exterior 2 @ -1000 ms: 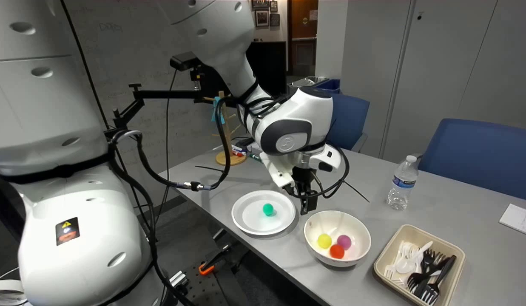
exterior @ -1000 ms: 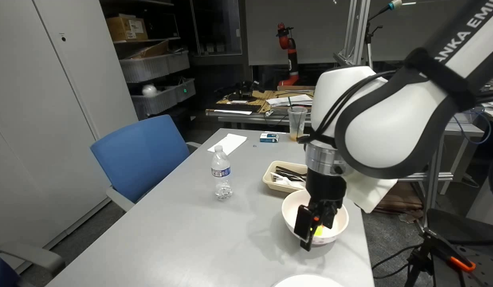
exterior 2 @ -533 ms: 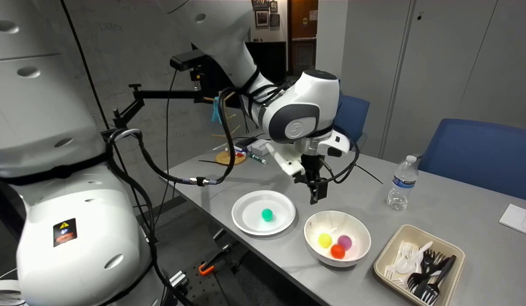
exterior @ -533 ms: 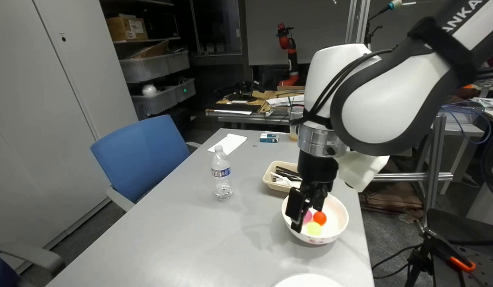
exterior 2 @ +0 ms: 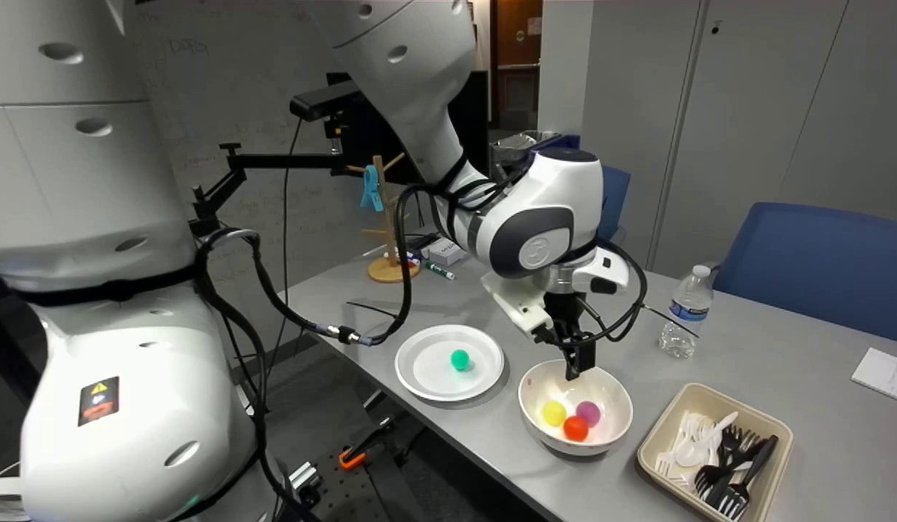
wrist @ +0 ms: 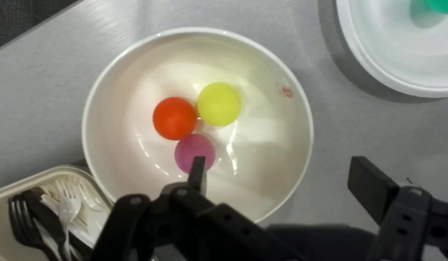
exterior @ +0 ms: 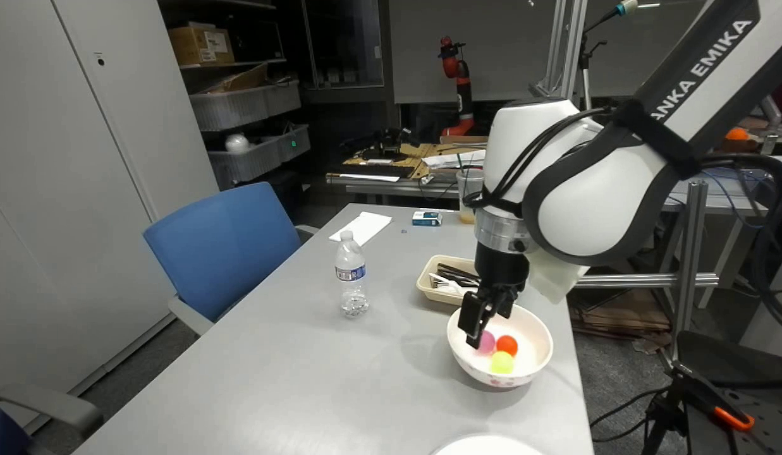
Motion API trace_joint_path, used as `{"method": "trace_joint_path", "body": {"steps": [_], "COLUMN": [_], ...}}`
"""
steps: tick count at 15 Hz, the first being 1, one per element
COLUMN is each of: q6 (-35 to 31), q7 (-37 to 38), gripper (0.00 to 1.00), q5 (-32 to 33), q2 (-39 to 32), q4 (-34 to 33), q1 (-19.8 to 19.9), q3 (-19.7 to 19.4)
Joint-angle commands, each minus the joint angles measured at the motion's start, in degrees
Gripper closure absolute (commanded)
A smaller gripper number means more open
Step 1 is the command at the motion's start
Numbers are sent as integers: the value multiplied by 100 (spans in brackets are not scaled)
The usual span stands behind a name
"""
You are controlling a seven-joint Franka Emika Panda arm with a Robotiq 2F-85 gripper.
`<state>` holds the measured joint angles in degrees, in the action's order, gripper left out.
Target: Move the green and purple objects from the bowl to the plate respectively
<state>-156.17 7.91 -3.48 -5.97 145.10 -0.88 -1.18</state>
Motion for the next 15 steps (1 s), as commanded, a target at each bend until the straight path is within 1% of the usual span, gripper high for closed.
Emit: {"method": "trace_joint_path", "body": {"steps": [1,3,6,11,15], "q6": [-157,-284,-590,-1133,-1373], "q7": [338,457,523,762,842], "gripper": [0,0,0,0,0], "q5": [369,452,323,309,202], "q2": [-352,-484,-720,-1187,-1471], "q4": [-241,-273,-278,-316,-388], "q1": [76,75,73,-16,-68], "q3": [-208,-312,-375,-553,-636]}}
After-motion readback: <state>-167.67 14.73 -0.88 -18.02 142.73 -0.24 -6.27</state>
